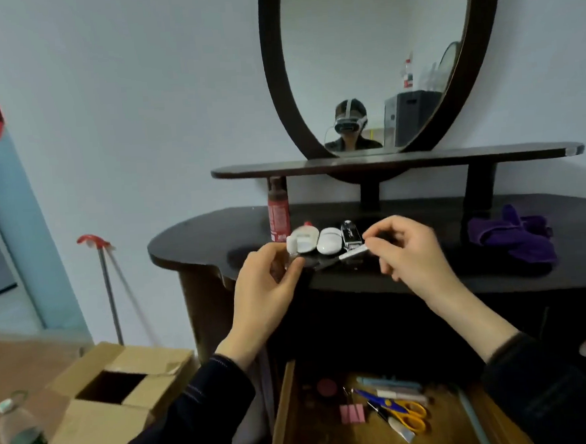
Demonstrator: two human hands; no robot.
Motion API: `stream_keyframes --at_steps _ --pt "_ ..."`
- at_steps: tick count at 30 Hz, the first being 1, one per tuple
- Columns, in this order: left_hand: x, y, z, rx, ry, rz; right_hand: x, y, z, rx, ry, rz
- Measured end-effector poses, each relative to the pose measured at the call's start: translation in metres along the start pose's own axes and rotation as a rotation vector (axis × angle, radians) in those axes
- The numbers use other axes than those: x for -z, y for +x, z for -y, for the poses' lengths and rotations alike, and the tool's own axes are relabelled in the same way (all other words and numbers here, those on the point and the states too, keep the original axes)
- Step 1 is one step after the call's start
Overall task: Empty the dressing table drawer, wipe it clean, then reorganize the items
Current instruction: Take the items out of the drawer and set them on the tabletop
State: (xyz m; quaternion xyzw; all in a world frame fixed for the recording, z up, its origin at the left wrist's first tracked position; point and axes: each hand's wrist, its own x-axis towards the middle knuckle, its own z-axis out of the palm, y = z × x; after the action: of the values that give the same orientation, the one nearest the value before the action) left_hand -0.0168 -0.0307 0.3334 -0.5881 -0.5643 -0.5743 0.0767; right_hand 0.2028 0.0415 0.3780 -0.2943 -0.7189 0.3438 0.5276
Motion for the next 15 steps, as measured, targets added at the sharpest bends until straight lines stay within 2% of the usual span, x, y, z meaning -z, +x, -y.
stream_keyframes --at_steps 3,5,7,11,15 --pt "-0.004 0.028 0.023 0.119 0.098 0.074 -0.009 0.026 -0.027 -0.199 -0.059 0.094" --pt "-0.007 0.038 0.036 0.143 0.262 0.129 -0.010 0.035 -0.038 -0.235 -0.103 0.128" --pt "-0.009 0.047 0.044 0.157 0.367 0.132 -0.015 0.041 -0.040 -0.216 -0.222 0.140" --pt "-0.017 0.052 0.047 0.159 0.477 0.130 -0.023 0.040 -0.039 -0.162 -0.617 0.146" --pt "-0.019 0.043 0.045 0.138 0.503 0.106 -0.022 0.032 -0.044 -0.094 -0.716 0.076"
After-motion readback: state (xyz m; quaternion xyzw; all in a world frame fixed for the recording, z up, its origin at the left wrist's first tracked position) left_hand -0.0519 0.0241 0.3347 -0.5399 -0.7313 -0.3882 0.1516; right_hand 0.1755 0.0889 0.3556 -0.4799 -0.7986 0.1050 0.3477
